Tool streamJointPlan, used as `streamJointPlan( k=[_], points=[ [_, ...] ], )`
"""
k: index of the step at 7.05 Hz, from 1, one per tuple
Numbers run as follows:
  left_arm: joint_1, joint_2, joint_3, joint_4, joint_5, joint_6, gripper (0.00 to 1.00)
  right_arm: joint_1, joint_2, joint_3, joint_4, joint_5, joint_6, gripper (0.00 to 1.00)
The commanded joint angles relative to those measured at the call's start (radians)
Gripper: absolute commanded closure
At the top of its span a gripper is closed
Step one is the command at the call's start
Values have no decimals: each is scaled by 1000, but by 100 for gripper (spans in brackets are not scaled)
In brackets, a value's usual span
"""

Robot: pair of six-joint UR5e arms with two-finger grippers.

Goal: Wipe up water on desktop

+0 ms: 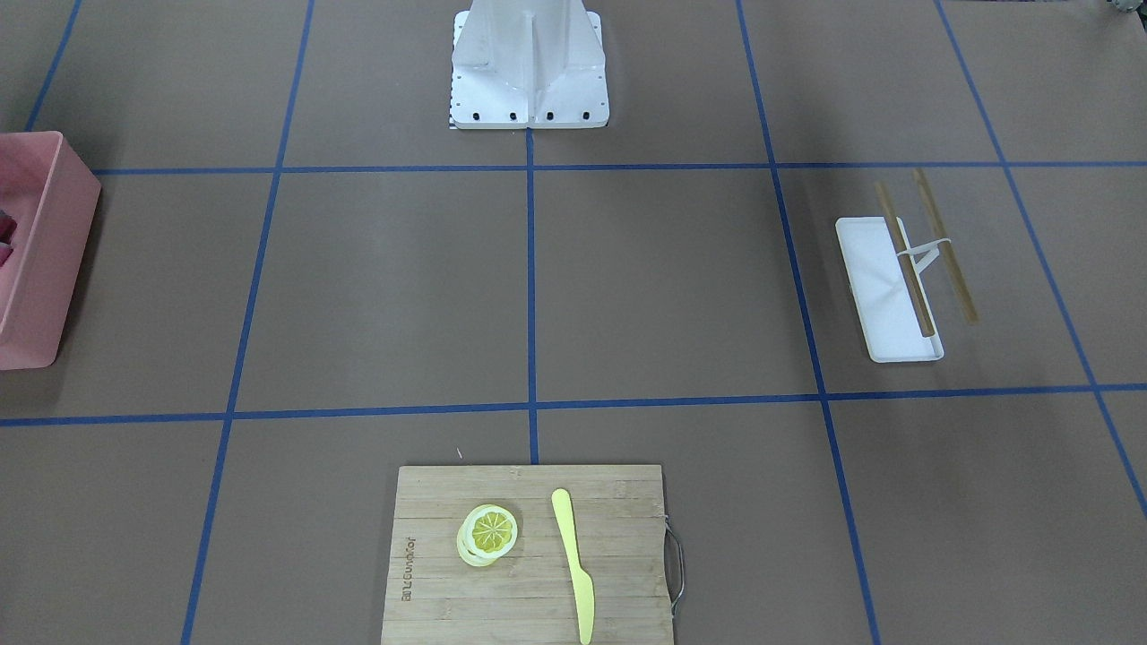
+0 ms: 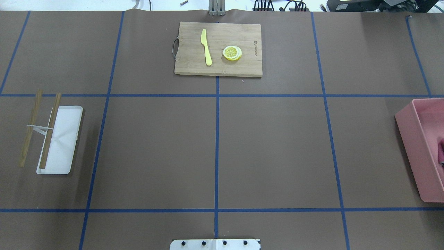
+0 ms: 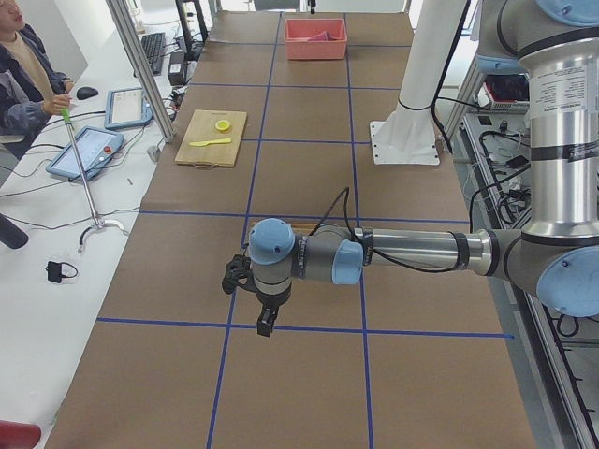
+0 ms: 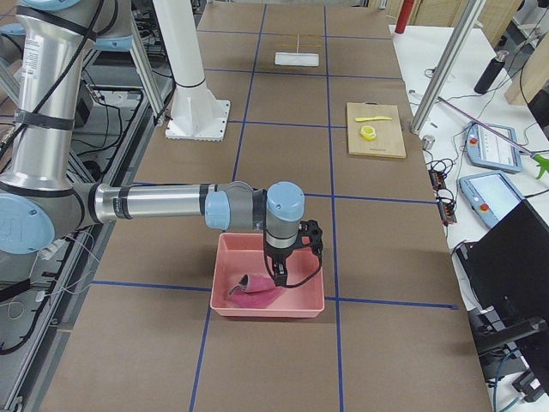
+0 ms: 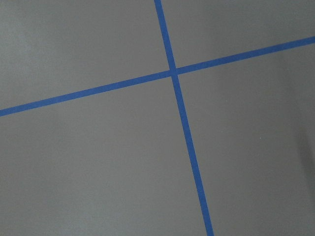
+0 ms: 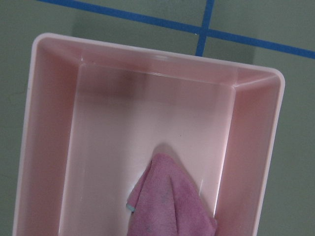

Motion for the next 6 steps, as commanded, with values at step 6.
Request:
streamJointPlan(
  k=[6],
  points=[
    [1, 0, 17, -150, 3, -1, 2, -7, 94, -54, -1, -64, -5, 0]
  ],
)
